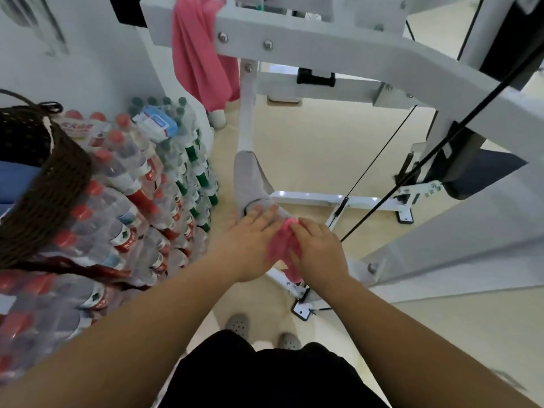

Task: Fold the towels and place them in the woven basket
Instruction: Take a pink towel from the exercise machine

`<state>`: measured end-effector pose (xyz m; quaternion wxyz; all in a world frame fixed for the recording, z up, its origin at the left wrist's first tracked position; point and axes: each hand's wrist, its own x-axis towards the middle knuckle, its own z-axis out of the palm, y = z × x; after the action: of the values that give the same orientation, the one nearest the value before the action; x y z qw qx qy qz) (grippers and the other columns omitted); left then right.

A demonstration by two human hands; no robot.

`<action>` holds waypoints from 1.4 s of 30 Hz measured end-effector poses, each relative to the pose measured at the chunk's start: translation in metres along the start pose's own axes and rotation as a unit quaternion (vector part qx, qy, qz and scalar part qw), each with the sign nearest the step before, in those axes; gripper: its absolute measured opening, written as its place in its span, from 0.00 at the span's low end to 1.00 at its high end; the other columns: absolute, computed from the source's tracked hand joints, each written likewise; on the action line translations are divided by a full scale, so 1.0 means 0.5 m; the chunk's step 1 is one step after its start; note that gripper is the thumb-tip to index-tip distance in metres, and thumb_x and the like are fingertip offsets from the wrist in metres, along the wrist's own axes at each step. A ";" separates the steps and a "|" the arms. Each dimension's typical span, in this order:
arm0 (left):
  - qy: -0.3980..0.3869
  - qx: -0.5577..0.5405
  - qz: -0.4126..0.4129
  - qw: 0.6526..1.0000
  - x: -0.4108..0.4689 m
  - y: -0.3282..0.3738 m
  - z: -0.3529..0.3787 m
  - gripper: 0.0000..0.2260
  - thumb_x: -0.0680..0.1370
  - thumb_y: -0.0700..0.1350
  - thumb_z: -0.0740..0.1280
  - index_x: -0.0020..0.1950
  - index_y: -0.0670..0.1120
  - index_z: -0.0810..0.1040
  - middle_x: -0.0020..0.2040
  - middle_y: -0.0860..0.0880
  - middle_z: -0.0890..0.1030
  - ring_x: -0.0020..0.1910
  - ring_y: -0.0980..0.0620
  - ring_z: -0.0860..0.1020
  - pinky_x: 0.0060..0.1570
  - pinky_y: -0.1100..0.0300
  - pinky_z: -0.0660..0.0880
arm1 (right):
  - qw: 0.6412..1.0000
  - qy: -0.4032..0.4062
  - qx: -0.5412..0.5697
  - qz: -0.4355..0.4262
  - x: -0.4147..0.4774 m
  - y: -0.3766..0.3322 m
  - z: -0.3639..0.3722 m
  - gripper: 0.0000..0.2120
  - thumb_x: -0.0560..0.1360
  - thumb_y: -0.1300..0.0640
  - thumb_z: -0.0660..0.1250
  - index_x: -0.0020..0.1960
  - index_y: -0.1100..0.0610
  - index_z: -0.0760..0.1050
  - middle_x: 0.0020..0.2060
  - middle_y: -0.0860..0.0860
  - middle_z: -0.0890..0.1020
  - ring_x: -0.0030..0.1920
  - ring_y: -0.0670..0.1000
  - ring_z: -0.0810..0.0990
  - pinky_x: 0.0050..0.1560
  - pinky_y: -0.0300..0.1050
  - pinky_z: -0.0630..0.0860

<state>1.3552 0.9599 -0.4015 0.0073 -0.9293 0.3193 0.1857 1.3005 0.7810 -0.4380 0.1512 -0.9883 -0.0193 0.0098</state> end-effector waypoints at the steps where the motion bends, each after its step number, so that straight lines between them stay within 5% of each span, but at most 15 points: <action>1: -0.007 0.004 0.006 1.000 0.007 -0.012 0.005 0.36 0.79 0.65 0.54 0.80 0.56 0.40 0.81 0.53 0.39 0.80 0.47 0.41 0.75 0.35 0.44 | 1.000 -0.009 -0.010 0.006 0.004 -0.001 0.002 0.24 0.70 0.49 0.73 0.65 0.53 0.77 0.59 0.51 0.80 0.52 0.57 0.79 0.51 0.53 0.77; 4: -0.016 0.013 0.017 1.000 0.029 -0.051 0.023 0.40 0.78 0.64 0.56 0.80 0.54 0.35 0.81 0.54 0.36 0.80 0.48 0.39 0.74 0.35 0.43 | 0.997 -0.050 -0.046 0.041 0.011 -0.009 -0.004 0.31 0.57 0.53 0.83 0.58 0.52 0.78 0.54 0.49 0.81 0.47 0.57 0.79 0.46 0.51 0.77; 8: 0.001 0.035 0.054 0.998 0.046 -0.084 0.035 0.40 0.79 0.63 0.57 0.80 0.53 0.34 0.80 0.54 0.35 0.80 0.48 0.38 0.73 0.34 0.41 | 0.995 -0.046 -0.061 0.065 0.005 -0.026 -0.002 0.32 0.53 0.51 0.85 0.54 0.54 0.80 0.52 0.52 0.83 0.46 0.59 0.80 0.43 0.52 0.77; 11: 0.019 0.035 0.045 0.998 0.060 -0.115 0.035 0.40 0.78 0.62 0.57 0.80 0.53 0.34 0.81 0.52 0.36 0.80 0.49 0.39 0.73 0.33 0.40 | 0.993 -0.052 -0.085 0.058 -0.005 -0.036 -0.005 0.27 0.58 0.45 0.80 0.53 0.56 0.80 0.53 0.53 0.83 0.50 0.60 0.80 0.47 0.55 0.79; 13: 0.028 0.038 0.036 0.998 0.071 -0.140 0.032 0.40 0.78 0.62 0.56 0.79 0.53 0.34 0.81 0.51 0.37 0.80 0.50 0.40 0.74 0.32 0.41 | 0.992 -0.042 -0.098 0.062 -0.018 -0.045 -0.013 0.20 0.68 0.44 0.67 0.52 0.58 0.80 0.54 0.55 0.83 0.52 0.60 0.80 0.50 0.56 0.79; 15: 0.027 0.046 0.037 0.998 0.081 -0.159 0.025 0.40 0.77 0.62 0.56 0.80 0.52 0.35 0.81 0.51 0.37 0.80 0.50 0.41 0.73 0.31 0.43 | 0.992 -0.022 -0.085 0.085 -0.033 -0.055 -0.019 0.25 0.70 0.43 0.54 0.51 0.59 0.79 0.53 0.56 0.82 0.54 0.60 0.80 0.52 0.57 0.78; 17: 0.019 0.035 0.037 0.999 0.088 -0.168 0.014 0.42 0.76 0.62 0.60 0.80 0.53 0.36 0.81 0.52 0.37 0.80 0.49 0.42 0.73 0.31 0.45 | 0.992 0.022 -0.057 0.111 -0.052 -0.066 -0.018 0.23 0.73 0.43 0.54 0.51 0.59 0.78 0.53 0.55 0.81 0.55 0.58 0.79 0.54 0.56 0.78; 21: 0.011 -0.020 0.040 0.999 0.103 -0.173 0.008 0.43 0.75 0.59 0.64 0.80 0.56 0.39 0.81 0.55 0.38 0.80 0.50 0.42 0.73 0.33 0.48 | 0.982 0.152 0.005 0.112 -0.080 -0.108 -0.024 0.04 0.77 0.58 0.69 0.50 0.58 0.77 0.54 0.54 0.81 0.56 0.56 0.77 0.55 0.55 0.76; 26: -0.013 -0.090 0.032 0.995 0.117 -0.182 0.000 0.38 0.74 0.52 0.64 0.80 0.54 0.49 0.81 0.55 0.45 0.80 0.52 0.47 0.72 0.37 0.54 | 0.960 0.220 0.083 0.149 -0.100 -0.171 -0.086 0.09 0.79 0.55 0.60 0.50 0.58 0.76 0.43 0.53 0.82 0.43 0.54 0.77 0.45 0.46 0.70; 28: 0.049 -0.182 0.037 0.981 0.103 -0.177 -0.012 0.31 0.76 0.47 0.64 0.78 0.52 0.60 0.79 0.48 0.61 0.75 0.46 0.63 0.68 0.42 0.64 | 0.956 0.216 0.091 0.175 -0.098 -0.186 -0.116 0.05 0.79 0.56 0.62 0.50 0.57 0.75 0.41 0.51 0.81 0.39 0.53 0.77 0.38 0.45 0.66; 31: 0.161 -0.382 0.029 0.910 0.046 -0.148 -0.044 0.15 0.79 0.51 0.63 0.65 0.52 0.76 0.61 0.50 0.80 0.53 0.49 0.80 0.52 0.58 0.76 | 0.955 0.173 0.130 0.202 -0.075 -0.205 -0.153 0.04 0.80 0.55 0.63 0.49 0.46 0.69 0.36 0.39 0.75 0.37 0.42 0.75 0.35 0.40 0.66; 35: 0.199 -0.478 0.161 0.840 -0.073 -0.103 -0.076 0.18 0.72 0.54 0.72 0.61 0.55 0.78 0.54 0.58 0.79 0.54 0.57 0.78 0.53 0.60 0.76 | 0.946 0.163 0.192 0.202 -0.021 -0.240 -0.181 0.09 0.77 0.52 0.68 0.40 0.43 0.71 0.34 0.38 0.78 0.38 0.40 0.77 0.37 0.34 0.69; 39: 0.251 -0.404 0.176 0.862 -0.113 -0.101 -0.034 0.40 0.63 0.56 0.81 0.71 0.49 0.70 0.58 0.63 0.71 0.58 0.59 0.73 0.58 0.64 0.72 | 0.919 0.150 0.295 0.216 0.020 -0.270 -0.189 0.08 0.76 0.51 0.71 0.38 0.48 0.77 0.36 0.40 0.81 0.36 0.40 0.78 0.38 0.33 0.72; 42: 0.307 -0.401 0.131 0.853 -0.123 -0.105 -0.027 0.31 0.70 0.45 0.77 0.72 0.49 0.71 0.56 0.62 0.73 0.52 0.63 0.72 0.52 0.72 0.69 | 0.903 0.136 0.348 0.211 0.032 -0.285 -0.202 0.06 0.75 0.52 0.72 0.40 0.52 0.79 0.36 0.47 0.83 0.36 0.45 0.80 0.40 0.44 0.76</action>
<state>1.3460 1.0362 -0.3730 -0.4887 -0.8109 0.3218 0.0023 1.3140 0.8872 -0.2991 0.4812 -0.8454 0.2147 -0.0868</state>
